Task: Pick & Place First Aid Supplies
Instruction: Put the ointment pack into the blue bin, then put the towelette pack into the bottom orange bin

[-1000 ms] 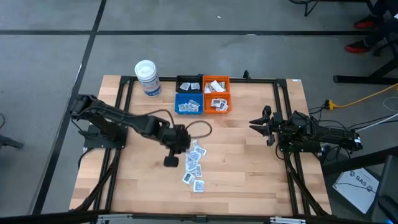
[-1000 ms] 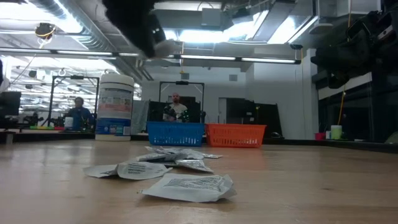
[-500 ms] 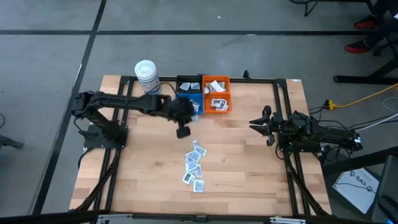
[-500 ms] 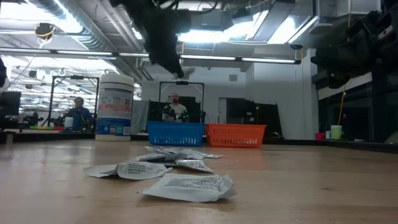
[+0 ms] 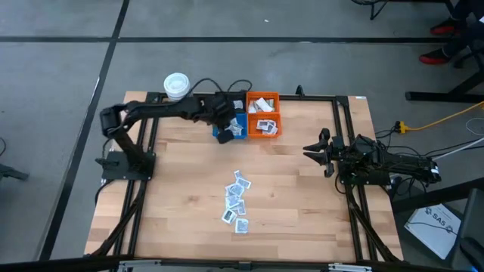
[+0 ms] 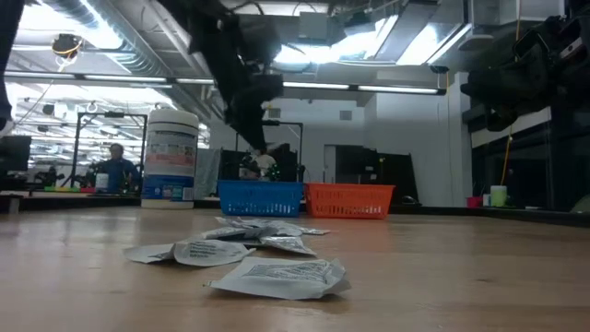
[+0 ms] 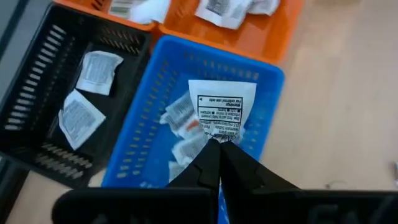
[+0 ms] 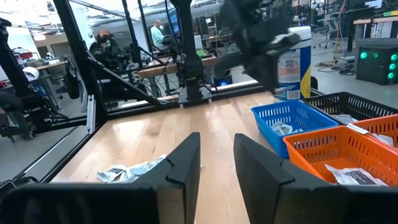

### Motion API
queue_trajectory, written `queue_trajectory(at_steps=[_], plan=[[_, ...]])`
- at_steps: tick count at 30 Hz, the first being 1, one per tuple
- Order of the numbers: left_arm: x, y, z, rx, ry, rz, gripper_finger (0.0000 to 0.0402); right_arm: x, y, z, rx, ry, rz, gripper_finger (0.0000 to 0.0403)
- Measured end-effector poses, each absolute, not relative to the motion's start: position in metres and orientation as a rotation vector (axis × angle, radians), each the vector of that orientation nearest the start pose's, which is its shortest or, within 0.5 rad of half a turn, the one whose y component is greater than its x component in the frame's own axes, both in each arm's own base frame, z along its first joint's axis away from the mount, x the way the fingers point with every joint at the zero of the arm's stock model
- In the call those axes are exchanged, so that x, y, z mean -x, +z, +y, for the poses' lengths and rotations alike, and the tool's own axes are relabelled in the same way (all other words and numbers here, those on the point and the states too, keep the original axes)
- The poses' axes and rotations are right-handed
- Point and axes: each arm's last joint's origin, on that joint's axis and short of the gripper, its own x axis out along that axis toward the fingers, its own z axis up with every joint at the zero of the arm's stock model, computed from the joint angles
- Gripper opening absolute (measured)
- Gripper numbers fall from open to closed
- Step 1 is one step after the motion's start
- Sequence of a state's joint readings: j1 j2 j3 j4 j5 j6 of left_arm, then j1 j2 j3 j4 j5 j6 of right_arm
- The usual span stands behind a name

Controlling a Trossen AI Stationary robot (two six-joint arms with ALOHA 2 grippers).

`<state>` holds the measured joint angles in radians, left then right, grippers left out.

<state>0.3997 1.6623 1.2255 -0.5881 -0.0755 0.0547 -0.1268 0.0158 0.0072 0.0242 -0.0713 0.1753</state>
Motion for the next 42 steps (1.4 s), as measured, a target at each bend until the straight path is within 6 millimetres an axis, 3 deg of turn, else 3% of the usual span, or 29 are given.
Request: queue_trajectory(at_steps=[6,15,23,31,42], plan=[[-0.325,0.219,0.161,0.211,0.328,1.078,0.0002,-0.098,0.167,-0.010,-0.174,-0.054,-0.021,0.0100],[-0.330,0.216,0.182,0.176,0.275,1.087,0.0007,-0.098,0.167,-0.010,-0.174,-0.054,-0.021,0.0100],[-0.328,0.214,0.183,0.103,0.231,1.120,0.0078,-0.098,0.167,-0.010,-0.174,-0.054,-0.021,0.0100],[-0.327,0.218,0.186,0.073,0.292,1.113,0.0162,-0.098,0.167,-0.010,-0.174,-0.054,-0.021,0.0100],[-0.331,0.242,0.178,-0.100,0.233,0.994,0.0177,-0.098,0.167,-0.010,-0.174,-0.054,-0.021,0.0100]])
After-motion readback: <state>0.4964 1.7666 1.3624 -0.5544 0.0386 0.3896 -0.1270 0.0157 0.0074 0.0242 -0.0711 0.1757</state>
